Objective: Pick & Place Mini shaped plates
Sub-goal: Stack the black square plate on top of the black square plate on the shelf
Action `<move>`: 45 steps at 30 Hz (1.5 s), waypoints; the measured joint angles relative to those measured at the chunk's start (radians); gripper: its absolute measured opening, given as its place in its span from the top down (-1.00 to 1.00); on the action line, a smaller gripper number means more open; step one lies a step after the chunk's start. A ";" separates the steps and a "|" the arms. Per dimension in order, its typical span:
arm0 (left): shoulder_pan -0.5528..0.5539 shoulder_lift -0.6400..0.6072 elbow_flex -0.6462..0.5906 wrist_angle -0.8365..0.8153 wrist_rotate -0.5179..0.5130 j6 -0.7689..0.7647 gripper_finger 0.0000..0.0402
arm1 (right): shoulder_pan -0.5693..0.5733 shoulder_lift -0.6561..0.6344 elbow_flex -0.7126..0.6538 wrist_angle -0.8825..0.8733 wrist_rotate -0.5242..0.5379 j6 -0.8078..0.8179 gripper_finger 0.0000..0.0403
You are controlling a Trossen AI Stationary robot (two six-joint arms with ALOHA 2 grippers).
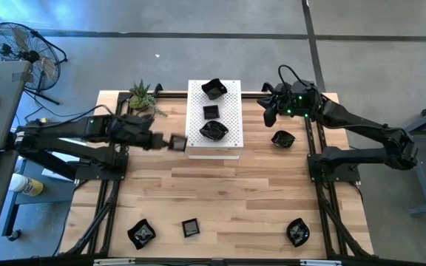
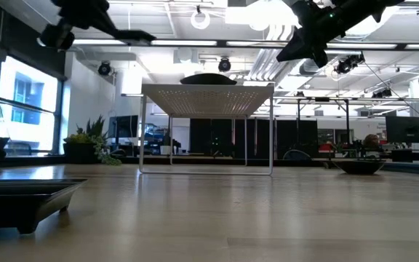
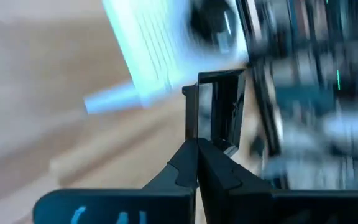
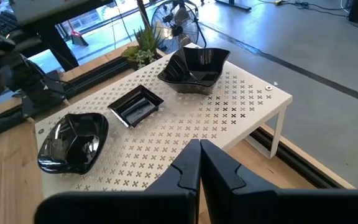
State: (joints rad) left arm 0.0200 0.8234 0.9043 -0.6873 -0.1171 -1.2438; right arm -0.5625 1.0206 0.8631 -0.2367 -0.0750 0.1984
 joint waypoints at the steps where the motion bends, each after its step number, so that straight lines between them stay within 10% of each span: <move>1: 0.001 0.014 0.009 0.007 -0.057 -0.039 1.00 | 0.000 0.000 0.000 0.000 0.000 -0.001 0.99; 10: 0.096 0.216 0.016 0.312 -0.210 -0.179 1.00 | 0.000 0.000 0.000 0.001 -0.011 -0.024 0.99; 24: 0.378 0.415 0.015 0.532 0.011 -0.096 1.00 | 0.000 0.000 0.000 0.000 -0.052 -0.047 0.99; 45: 0.379 0.454 0.015 0.584 0.063 -0.044 1.00 | 0.000 0.000 0.000 -0.006 -0.052 -0.068 0.99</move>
State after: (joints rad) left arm 0.3992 1.2774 0.9192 -0.1035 -0.0540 -1.2875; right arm -0.5625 1.0206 0.8631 -0.2432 -0.1274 0.1303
